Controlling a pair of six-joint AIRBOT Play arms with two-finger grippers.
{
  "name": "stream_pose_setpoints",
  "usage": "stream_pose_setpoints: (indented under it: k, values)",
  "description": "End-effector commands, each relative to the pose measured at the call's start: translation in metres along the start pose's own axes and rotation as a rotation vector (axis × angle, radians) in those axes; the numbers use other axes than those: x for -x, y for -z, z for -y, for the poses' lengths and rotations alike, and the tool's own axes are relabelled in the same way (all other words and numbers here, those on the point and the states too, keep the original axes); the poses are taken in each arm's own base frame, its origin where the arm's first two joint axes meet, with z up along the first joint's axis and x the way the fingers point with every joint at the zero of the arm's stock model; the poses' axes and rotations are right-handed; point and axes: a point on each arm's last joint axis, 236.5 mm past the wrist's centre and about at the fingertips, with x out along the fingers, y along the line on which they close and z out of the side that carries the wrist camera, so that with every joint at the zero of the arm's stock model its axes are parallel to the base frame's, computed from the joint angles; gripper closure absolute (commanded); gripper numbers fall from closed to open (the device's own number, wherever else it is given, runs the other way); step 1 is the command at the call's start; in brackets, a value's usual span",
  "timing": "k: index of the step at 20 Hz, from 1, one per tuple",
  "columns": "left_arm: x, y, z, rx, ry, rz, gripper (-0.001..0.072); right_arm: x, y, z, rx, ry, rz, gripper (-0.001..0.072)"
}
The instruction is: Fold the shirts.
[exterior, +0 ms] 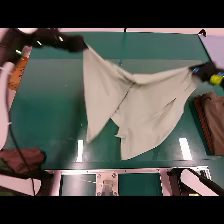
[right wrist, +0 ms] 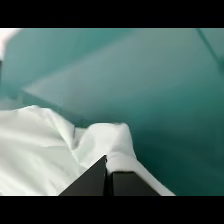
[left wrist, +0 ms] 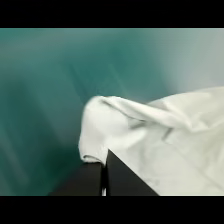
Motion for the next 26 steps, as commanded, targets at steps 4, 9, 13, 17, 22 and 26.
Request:
stream_pose_setpoints:
  k: [4,9,13,17,22,26]
  values:
    - [0.278,-0.098,0.086,-0.374,-0.387,0.473,0.0689,0.156,-0.104,-0.170,0.275,-0.025,0.374,0.0693]
    - [0.414,-0.084,0.120,-0.472,-0.605,0.667,0.0689,0.239,-0.097,-0.259,0.416,0.011,0.630,0.0693]
    - [0.441,-0.070,0.108,-0.475,-0.725,0.646,0.0688,0.255,-0.090,-0.269,0.432,0.052,0.687,0.0693]
    - [0.392,-0.061,0.071,-0.450,-0.735,0.511,0.0688,0.226,-0.102,-0.213,0.317,0.088,0.614,0.0693]
    - [0.233,-0.022,-0.001,-0.369,-0.596,0.175,0.0688,0.113,-0.079,-0.084,0.133,0.064,0.343,0.0694]
    - [0.067,0.041,-0.048,-0.271,-0.346,-0.068,0.0688,-0.008,-0.020,0.028,-0.034,0.093,0.097,0.0694]
